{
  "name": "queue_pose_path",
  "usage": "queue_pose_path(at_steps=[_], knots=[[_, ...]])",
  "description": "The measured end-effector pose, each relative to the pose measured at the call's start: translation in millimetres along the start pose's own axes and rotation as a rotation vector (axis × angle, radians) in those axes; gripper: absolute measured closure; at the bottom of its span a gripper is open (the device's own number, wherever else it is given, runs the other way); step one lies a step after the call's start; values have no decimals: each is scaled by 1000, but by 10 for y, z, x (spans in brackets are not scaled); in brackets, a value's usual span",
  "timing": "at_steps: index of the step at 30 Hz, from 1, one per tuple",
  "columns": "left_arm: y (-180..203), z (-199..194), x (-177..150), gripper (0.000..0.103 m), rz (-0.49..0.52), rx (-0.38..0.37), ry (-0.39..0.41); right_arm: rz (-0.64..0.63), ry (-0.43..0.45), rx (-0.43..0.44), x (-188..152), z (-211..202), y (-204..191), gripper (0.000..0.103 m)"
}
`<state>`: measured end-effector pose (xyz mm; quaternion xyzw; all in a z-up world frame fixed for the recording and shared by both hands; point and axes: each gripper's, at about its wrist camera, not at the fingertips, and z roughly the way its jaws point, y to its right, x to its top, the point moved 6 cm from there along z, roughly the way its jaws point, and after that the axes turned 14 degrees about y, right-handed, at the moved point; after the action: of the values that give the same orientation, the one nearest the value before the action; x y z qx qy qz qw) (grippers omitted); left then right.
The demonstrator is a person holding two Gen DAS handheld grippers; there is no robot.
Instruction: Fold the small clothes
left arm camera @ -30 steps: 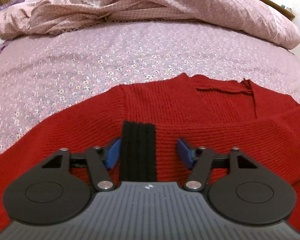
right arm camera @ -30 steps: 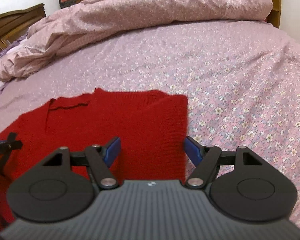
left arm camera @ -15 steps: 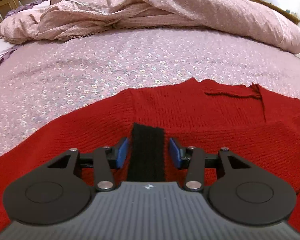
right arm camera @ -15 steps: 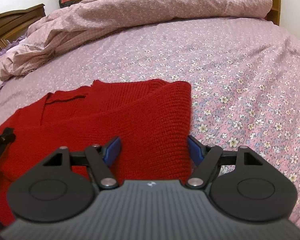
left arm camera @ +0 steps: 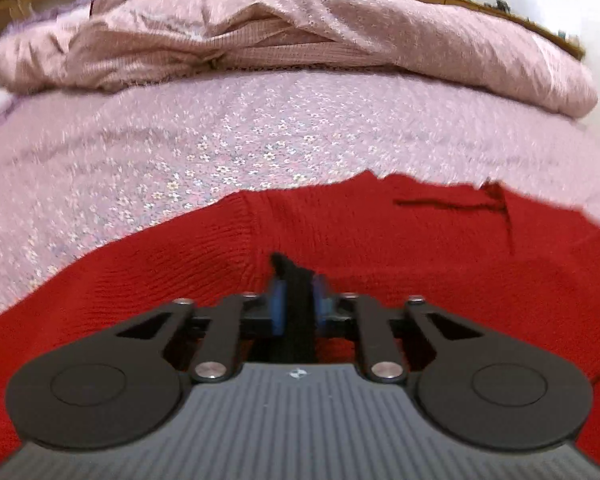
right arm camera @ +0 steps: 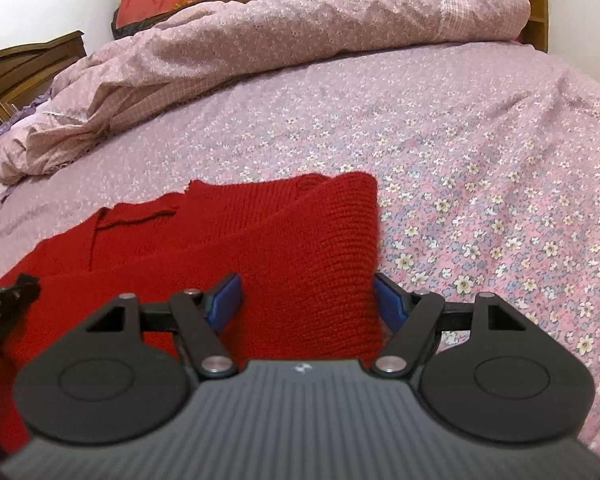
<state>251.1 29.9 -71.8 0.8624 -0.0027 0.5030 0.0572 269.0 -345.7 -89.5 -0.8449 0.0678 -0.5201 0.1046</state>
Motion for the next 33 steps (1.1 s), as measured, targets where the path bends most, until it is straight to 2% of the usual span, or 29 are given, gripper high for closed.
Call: queue_pose_path(at_steps=[2, 3, 7, 9, 12, 18, 21, 28, 31, 32, 33], knots=[[-61, -53, 182, 95, -115, -69, 13, -1, 17, -5, 41, -41, 1, 29], [-83, -86, 288, 95, -142, -80, 32, 0, 27, -8, 66, -60, 4, 29], [-127, -194, 705, 96, -112, -71, 155, 5, 78, -21, 184, -119, 5, 30], [-160, -136, 799, 96, -73, -32, 177, -5, 104, -31, 221, -138, -20, 30], [-238, 44, 708, 95, -78, 4, 120, -35, 96, -36, 200, -85, -87, 30], [-375, 298, 288, 94, 1, 99, 23, -72, 24, -74, -22, 129, -96, 32], [-453, 332, 181, 92, 11, 108, 14, -64, 28, -73, -93, 214, -38, 32], [-493, 248, 241, 83, 45, 144, 10, -95, 38, -75, -95, 228, -58, 32], [-561, 74, 246, 63, 26, 164, -2, -76, 29, -78, -65, 185, -56, 31], [-586, 3, 237, 50, 13, 177, -10, -71, 27, -80, -51, 162, -61, 31], [-622, -59, 223, 44, -1, 186, -20, -69, 27, -82, -32, 124, -65, 31]])
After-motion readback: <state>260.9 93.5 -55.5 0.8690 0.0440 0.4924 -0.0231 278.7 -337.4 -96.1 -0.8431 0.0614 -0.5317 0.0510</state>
